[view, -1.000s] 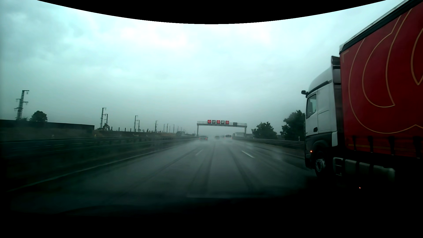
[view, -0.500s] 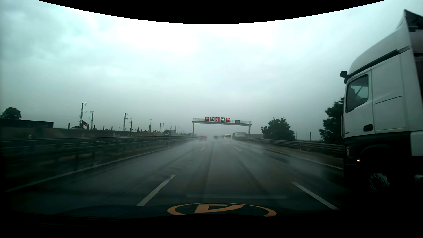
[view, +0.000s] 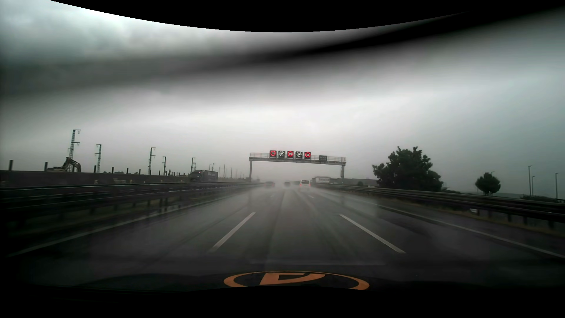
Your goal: Follow the waypoints while adhering to traffic rules and regulations
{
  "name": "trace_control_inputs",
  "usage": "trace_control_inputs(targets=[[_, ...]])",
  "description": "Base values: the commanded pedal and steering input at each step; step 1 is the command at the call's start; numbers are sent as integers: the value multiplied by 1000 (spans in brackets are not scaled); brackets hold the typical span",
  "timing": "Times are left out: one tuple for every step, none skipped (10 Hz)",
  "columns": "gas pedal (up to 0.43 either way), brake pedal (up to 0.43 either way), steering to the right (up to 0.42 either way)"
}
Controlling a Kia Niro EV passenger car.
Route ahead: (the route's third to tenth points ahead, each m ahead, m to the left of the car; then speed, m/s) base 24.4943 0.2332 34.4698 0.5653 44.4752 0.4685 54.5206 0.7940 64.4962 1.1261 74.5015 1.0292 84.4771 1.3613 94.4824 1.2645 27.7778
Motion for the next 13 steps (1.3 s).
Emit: trace_control_inputs(targets=[[209,0,2],[209,0,1],[209,0,1],[209,0,1],[209,0,1],[209,0,1],[209,0,1],[209,0,1],[209,0,1],[209,0,1],[209,0,1],[209,0,1],[209,0,1]])
